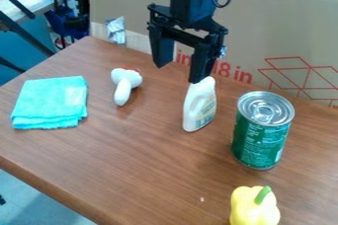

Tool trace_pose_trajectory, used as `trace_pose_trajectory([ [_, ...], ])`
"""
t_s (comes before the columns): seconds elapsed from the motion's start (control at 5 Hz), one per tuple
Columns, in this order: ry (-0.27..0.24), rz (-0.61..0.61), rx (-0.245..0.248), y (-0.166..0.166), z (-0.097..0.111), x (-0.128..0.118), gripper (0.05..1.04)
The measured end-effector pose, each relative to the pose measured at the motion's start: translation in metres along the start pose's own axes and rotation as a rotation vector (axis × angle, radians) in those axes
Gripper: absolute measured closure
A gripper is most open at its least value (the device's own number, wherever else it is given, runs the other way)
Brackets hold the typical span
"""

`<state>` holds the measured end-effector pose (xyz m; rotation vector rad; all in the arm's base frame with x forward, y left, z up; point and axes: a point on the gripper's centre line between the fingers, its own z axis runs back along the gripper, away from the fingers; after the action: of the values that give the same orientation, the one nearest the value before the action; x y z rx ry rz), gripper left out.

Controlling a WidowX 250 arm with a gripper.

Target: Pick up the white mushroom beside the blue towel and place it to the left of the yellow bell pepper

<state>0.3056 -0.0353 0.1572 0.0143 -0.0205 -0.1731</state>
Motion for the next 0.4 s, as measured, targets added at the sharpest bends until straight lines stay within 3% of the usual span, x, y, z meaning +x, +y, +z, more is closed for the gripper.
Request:
trace_pose_trajectory([
  [0.2,0.034,0.001,-0.003,0.000,-0.010,-0.003,0.081],
  [0.4,0.043,0.061,0.031,0.037,-0.022,-0.020,0.081],
])
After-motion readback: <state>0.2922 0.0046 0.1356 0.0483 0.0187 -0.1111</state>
